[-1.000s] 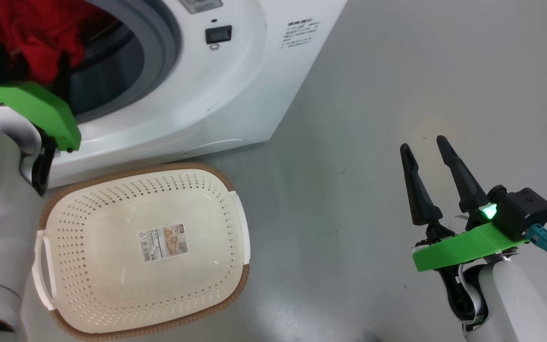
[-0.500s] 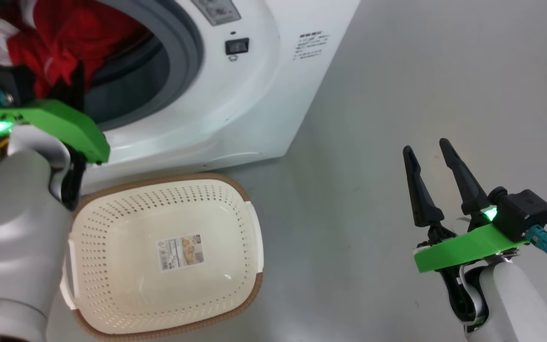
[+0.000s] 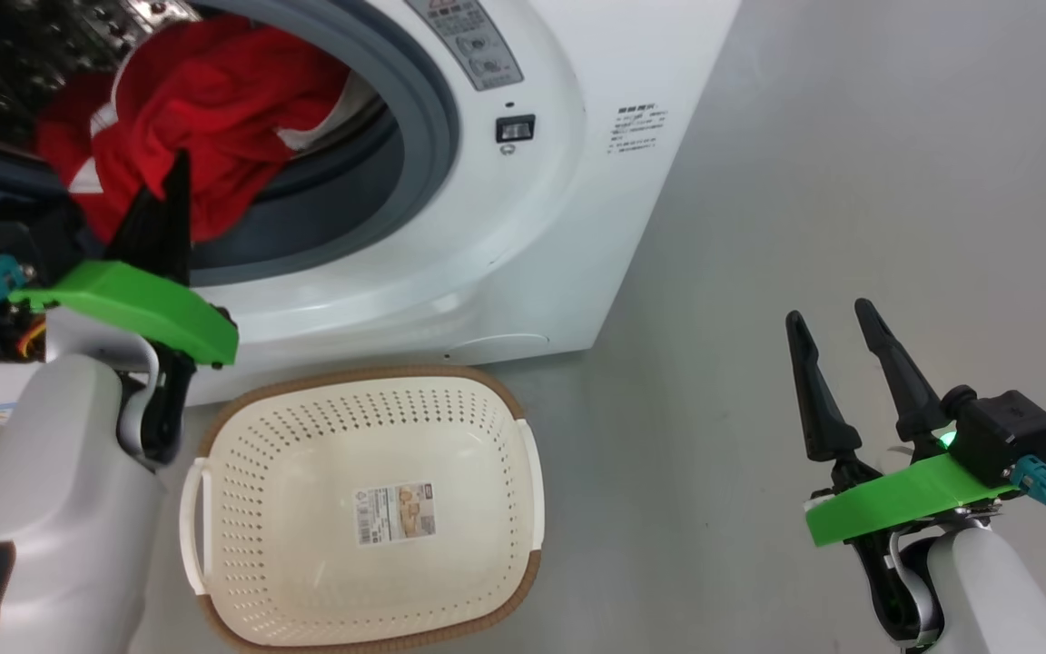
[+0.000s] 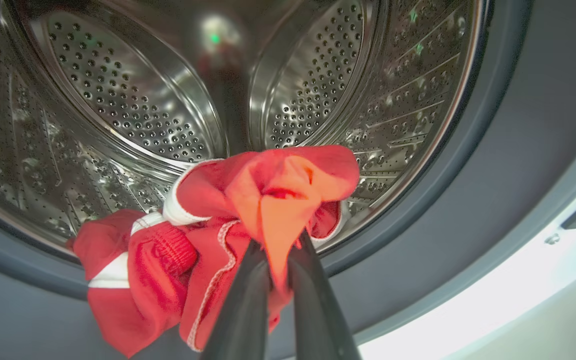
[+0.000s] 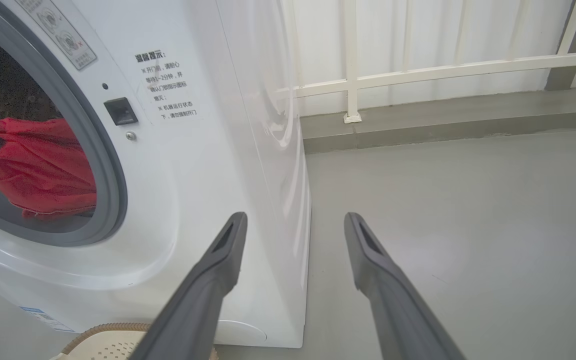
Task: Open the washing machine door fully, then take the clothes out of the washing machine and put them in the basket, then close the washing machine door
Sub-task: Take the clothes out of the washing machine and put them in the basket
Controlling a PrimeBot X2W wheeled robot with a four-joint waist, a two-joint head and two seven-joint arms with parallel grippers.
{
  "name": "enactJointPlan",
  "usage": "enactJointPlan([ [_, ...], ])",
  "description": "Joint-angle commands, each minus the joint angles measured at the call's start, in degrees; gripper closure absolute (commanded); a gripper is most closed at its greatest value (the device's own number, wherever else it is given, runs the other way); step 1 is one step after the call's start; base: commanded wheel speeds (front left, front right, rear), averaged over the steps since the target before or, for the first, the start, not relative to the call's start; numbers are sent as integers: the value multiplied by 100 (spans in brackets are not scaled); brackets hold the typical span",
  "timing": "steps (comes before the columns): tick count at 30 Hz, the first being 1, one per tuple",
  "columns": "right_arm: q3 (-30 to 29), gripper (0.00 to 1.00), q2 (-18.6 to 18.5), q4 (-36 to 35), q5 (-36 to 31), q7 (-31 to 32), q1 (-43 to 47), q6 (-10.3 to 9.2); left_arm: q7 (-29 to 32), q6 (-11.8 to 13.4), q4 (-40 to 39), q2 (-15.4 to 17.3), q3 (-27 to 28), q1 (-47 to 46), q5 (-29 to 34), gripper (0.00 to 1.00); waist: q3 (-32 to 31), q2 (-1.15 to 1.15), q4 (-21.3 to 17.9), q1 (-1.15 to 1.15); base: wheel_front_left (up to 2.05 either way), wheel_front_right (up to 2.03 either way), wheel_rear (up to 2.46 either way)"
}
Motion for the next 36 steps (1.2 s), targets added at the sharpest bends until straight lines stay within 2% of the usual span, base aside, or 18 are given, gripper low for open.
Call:
enactJointPlan([
  [1, 90, 0, -16, -116, -83, -36, 125, 36, -70, 8, -371, 171, 264, 175, 111, 100, -144, 0, 96, 0, 0, 0, 0],
  [23, -92, 0, -16, -153, -125, -36, 321, 36, -71, 8, -3579, -190, 1145, 2140, 681, 100, -346, 0, 305, 0, 0, 0, 0],
  [32, -138, 0, -16, -170, -168, -36, 345, 36, -71, 8, -4797, -306, 1226, 2779, 829, 100, -346, 0, 358, 0, 0, 0, 0],
  [36, -122, 0, -16, -168, -178, -36, 331, 36, -71, 8, -5085, -358, 1174, 3032, 911, 100, -325, 0, 365, 0, 0, 0, 0],
])
